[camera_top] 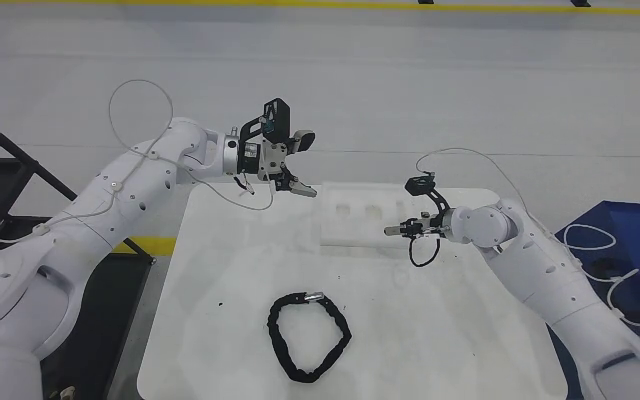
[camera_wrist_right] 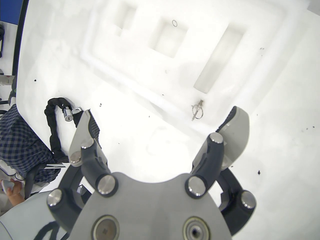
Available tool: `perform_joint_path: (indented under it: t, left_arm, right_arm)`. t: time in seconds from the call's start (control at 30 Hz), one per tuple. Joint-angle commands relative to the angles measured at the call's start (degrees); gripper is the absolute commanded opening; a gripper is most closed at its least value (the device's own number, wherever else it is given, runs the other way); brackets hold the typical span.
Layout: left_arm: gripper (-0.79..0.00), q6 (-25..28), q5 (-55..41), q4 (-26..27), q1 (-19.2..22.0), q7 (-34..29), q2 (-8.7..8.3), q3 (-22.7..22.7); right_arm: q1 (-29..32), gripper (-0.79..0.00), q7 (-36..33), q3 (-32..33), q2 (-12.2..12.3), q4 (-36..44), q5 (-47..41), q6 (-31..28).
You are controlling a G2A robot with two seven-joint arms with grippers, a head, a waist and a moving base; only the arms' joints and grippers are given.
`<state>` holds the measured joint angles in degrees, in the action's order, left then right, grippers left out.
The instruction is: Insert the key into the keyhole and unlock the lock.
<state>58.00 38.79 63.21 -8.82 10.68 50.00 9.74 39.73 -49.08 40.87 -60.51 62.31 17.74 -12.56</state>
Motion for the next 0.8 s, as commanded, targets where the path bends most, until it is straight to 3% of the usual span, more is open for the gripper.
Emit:
perform_joint_path:
  t: [0.0,0.33,0.77]
  left_arm:
    - [0.0,0.0,0.0,0.0,0.0,0.0,0.0,0.0]
    - [0.0,0.0,0.0,0.0,0.0,0.0,0.0,0.0]
    - [0.0,0.0,0.0,0.0,0.0,0.0,0.0,0.0]
  right_arm:
    - [0.0,0.0,0.0,0.0,0.0,0.01,0.01,0.01]
    - [0.0,0.0,0.0,0.0,0.0,0.01,0.01,0.01]
    - [-0.26,0.0,-2.91,-0.91,-0.56,0.69,8.27,6.93]
